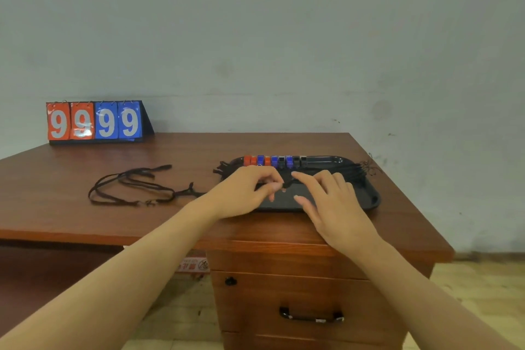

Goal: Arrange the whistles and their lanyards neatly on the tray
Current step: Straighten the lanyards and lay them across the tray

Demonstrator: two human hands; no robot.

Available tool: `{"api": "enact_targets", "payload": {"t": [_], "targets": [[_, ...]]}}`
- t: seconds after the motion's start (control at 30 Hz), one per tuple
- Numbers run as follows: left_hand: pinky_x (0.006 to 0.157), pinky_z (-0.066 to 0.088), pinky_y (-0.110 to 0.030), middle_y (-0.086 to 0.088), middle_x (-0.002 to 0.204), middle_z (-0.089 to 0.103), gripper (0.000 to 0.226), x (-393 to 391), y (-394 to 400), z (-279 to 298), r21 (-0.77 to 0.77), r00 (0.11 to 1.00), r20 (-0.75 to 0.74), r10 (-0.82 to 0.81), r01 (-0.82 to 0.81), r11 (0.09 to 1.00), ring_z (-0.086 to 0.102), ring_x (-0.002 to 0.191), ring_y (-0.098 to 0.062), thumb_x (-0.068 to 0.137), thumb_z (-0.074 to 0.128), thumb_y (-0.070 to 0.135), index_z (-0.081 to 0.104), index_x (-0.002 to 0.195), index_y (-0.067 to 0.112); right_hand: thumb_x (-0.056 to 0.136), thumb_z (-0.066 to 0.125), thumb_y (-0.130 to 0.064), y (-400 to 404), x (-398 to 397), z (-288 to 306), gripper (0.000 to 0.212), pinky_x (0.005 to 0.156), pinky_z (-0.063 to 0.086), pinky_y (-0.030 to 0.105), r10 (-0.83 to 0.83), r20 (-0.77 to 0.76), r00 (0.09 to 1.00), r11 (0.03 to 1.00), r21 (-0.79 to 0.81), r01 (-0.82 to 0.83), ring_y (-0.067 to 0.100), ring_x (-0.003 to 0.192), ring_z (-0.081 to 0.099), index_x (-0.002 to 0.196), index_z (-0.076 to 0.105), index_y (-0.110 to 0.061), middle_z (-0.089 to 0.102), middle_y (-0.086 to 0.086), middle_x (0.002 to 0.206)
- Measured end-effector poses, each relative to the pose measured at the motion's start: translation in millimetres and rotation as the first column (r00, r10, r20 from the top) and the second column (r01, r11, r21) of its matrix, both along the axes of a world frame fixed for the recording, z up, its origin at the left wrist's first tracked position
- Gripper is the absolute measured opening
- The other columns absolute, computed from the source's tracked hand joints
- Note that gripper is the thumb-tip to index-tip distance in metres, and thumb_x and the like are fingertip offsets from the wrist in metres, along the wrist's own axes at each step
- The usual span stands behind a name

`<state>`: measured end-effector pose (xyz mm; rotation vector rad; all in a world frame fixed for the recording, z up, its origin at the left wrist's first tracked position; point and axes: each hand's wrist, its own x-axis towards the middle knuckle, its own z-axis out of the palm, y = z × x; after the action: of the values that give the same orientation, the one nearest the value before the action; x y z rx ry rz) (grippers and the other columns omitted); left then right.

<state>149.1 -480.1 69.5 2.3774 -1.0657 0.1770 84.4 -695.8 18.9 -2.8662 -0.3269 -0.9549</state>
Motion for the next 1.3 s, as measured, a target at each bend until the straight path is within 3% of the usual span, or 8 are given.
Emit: {"api": "enact_targets", "payload": {"t": [0.1,0.23,0.43,0.67,0.8,1.13,1.2,1.3], "targets": [[0.080,0.043,-0.012,0.014,0.084,0.070,0.015,-2.1,-9.3,-2.8,0.004,1.000,0.006,-0.012,0.012,1.000,0.064,0.085,0.004,0.104,0.053,0.030,0.066,0.109,0.030,0.101,0.036,-0.046,-1.7,0.3,-1.2,0.036,0.084,0.045,0.037,0.015,0.024,1.000,0.999,-0.035,-0.014,0.018,0.104,0.045,0.128,0.053,-0.030,0.051,-0.004,0.114],[0.082,0.043,-0.011,0.015,0.085,0.070,0.014,-3.7,-9.7,-3.9,-0.001,1.000,0.013,-0.012,0.012,1.000,0.064,0.087,0.006,0.103,0.054,0.030,0.066,0.111,0.032,0.100,0.037,-0.046,-2.2,2.8,-2.5,0.028,0.082,0.044,0.035,0.001,0.034,0.999,0.999,-0.038,0.001,0.016,0.101,0.046,0.113,0.055,-0.029,0.052,-0.006,0.112],[0.075,0.045,-0.011,0.018,0.085,0.065,0.016,-5.8,-2.6,-5.6,0.044,0.998,0.060,0.029,-0.032,0.999,0.062,0.080,0.003,0.102,0.055,0.033,0.069,0.111,0.030,0.100,0.039,-0.036,-1.7,1.5,-2.1,0.021,0.079,0.042,0.033,-0.054,0.083,0.995,0.998,-0.007,0.055,0.016,0.095,0.045,0.106,0.055,-0.025,0.054,-0.005,0.106],[0.075,0.041,-0.014,0.016,0.089,0.066,0.016,20.8,76.8,-7.8,-0.086,0.936,0.139,0.324,-0.315,0.945,0.060,0.084,0.005,0.101,0.055,0.021,0.070,0.106,0.027,0.097,0.041,-0.032,-14.7,-2.7,0.0,0.021,0.074,0.037,0.031,-0.164,0.090,0.982,0.982,0.109,0.154,0.014,0.089,0.043,0.102,0.058,-0.021,0.054,-0.004,0.098],[0.064,0.039,-0.019,0.008,0.079,0.064,0.017,31.6,124.0,-14.2,-0.186,0.875,0.111,0.471,-0.447,0.875,0.058,0.069,-0.002,0.103,0.052,0.018,0.066,0.097,0.025,0.098,0.044,-0.031,-39.4,-4.9,2.0,0.016,0.074,0.038,0.032,-0.227,0.073,0.971,0.966,0.142,0.216,0.014,0.090,0.043,0.101,0.057,-0.021,0.054,-0.003,0.097],[0.069,0.044,-0.026,0.011,0.084,0.067,0.016,43.6,128.3,-43.2,-0.145,0.890,0.058,0.453,-0.441,0.886,0.062,0.077,-0.004,0.104,0.049,0.037,0.062,0.096,0.032,0.097,0.052,-0.026,-91.9,9.6,2.9,0.011,0.068,0.039,0.035,-0.268,0.067,0.961,0.962,0.070,0.264,0.022,0.085,0.049,0.099,0.060,-0.018,0.066,0.003,0.095],[0.071,0.041,-0.022,0.014,0.088,0.067,0.016,48.9,122.6,-39.9,-0.161,0.894,0.043,0.446,-0.434,0.886,0.060,0.083,0.002,0.102,0.051,0.042,0.064,0.097,0.034,0.098,0.053,-0.025,-100.0,17.3,3.0,0.008,0.066,0.041,0.036,-0.246,0.050,0.968,0.964,0.117,0.239,0.023,0.082,0.050,0.097,0.060,-0.020,0.065,0.001,0.089],[0.077,0.035,-0.013,0.021,0.097,0.066,0.023,56.8,110.4,-36.9,-0.226,0.903,-0.076,0.423,-0.429,0.875,0.053,0.090,0.011,0.099,0.055,0.047,0.070,0.100,0.030,0.097,0.059,-0.025,-110.8,27.8,6.7,0.008,0.069,0.052,0.034,-0.141,0.006,0.990,0.921,0.368,0.129,0.014,0.077,0.059,0.091,0.060,-0.030,0.063,-0.009,0.079]]}}
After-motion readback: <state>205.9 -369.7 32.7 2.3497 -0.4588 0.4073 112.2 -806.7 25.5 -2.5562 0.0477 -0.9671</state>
